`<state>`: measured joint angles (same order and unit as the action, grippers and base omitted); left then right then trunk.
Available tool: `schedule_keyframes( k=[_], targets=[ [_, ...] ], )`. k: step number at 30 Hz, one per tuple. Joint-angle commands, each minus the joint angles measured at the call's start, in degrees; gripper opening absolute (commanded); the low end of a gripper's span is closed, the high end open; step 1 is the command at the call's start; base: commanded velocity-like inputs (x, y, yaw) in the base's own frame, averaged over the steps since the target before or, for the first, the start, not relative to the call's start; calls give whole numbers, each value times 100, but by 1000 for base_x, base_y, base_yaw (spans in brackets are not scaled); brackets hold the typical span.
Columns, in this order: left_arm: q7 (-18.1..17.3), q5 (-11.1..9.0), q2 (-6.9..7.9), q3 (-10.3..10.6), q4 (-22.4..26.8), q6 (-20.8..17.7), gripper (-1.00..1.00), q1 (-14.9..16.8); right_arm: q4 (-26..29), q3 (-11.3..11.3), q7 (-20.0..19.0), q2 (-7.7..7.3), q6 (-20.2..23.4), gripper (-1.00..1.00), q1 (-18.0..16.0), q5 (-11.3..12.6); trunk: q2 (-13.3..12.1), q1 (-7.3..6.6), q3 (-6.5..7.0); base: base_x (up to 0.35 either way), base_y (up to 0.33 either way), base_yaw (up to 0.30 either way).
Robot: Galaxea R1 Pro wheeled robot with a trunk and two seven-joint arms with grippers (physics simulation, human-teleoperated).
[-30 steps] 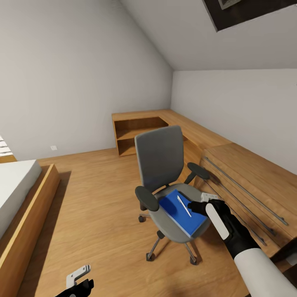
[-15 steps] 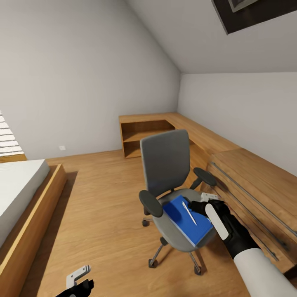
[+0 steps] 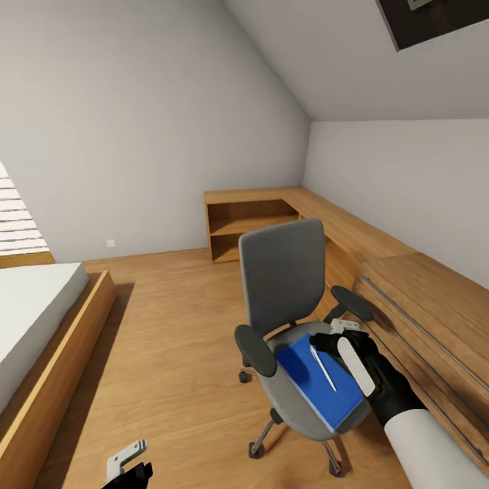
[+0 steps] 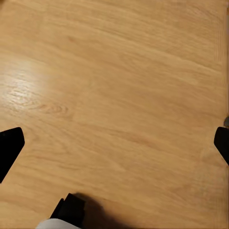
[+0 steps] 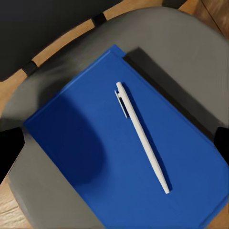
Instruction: In the bedroom, organize the workspace by keeping the computer under the desk, ensuring the monitor is on the desk, placing the keyboard on the desk next to the monitor, placing the mouse on the desk next to the keyboard, moving the folder from the swivel chair onto the desk next to the mouse, stacking the notebook on top of the folder with the pen on top of the notebook, and positioning the swivel chair next to the desk.
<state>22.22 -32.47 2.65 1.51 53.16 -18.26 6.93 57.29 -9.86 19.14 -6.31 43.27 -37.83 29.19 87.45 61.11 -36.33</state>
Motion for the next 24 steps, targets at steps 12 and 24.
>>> schedule_keyframes(
  k=[12,24],
  targets=[
    [45,-48,-5,16,8,66,100,2,-168,-205,44,-14,-151,100,-5,-103,3,2,-6,143,-18,1],
    [46,-49,1,16,10,87,100,2,-2334,-1122,-952,1,-1623,100,-376,-1038,3,2,-6,22,0,0]
  ],
)
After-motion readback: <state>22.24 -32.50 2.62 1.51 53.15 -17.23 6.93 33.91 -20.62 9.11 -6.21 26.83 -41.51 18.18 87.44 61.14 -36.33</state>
